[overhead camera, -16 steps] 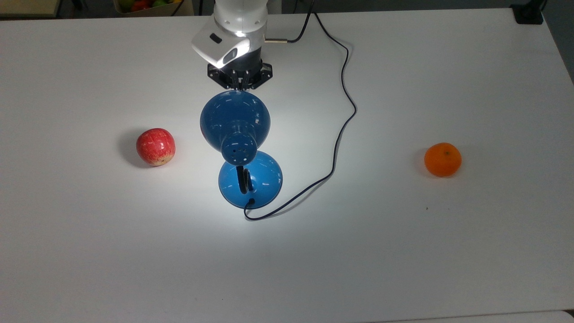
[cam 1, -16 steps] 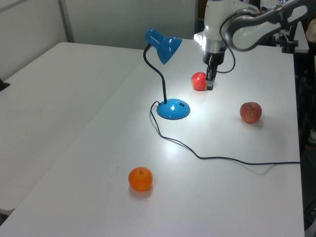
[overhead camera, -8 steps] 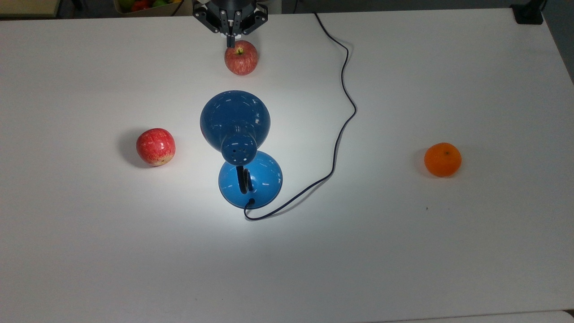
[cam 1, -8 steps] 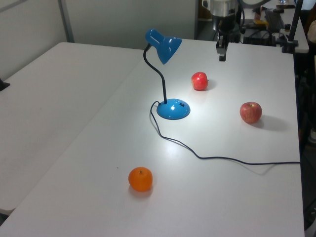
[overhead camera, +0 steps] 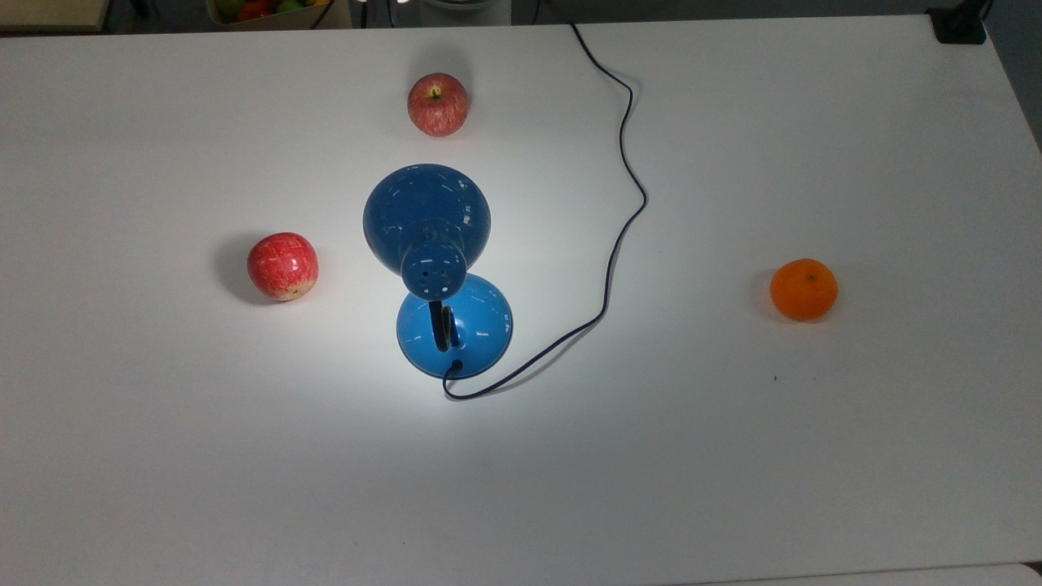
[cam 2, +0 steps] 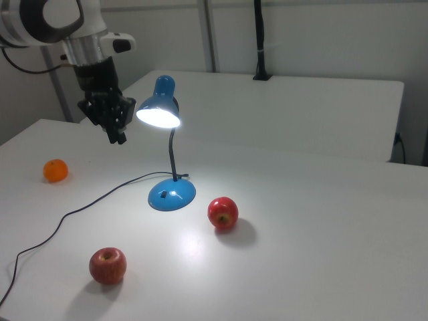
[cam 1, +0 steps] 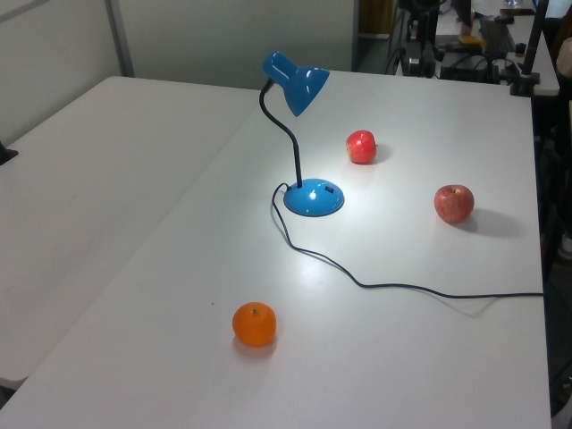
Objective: Turn on desk lamp
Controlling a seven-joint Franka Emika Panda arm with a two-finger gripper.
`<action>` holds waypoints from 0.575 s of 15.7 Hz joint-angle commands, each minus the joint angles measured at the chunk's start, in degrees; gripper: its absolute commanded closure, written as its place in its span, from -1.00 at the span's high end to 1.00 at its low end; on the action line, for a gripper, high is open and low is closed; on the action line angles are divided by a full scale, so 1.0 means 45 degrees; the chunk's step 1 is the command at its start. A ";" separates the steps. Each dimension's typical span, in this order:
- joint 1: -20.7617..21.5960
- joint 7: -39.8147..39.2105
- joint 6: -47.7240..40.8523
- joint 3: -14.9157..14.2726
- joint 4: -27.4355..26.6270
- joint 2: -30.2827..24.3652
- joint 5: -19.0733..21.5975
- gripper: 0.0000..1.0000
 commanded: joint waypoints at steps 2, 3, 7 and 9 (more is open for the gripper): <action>-0.0058 -0.0399 -0.0453 -0.0054 0.0250 -0.0099 -0.0020 1.00; -0.0077 -0.0399 -0.0452 -0.0054 0.0270 -0.0099 -0.0020 1.00; -0.0097 -0.0399 -0.0452 -0.0054 0.0250 -0.0118 -0.0098 1.00; -0.0116 -0.0360 -0.0530 -0.0054 0.0270 -0.0138 -0.0079 1.00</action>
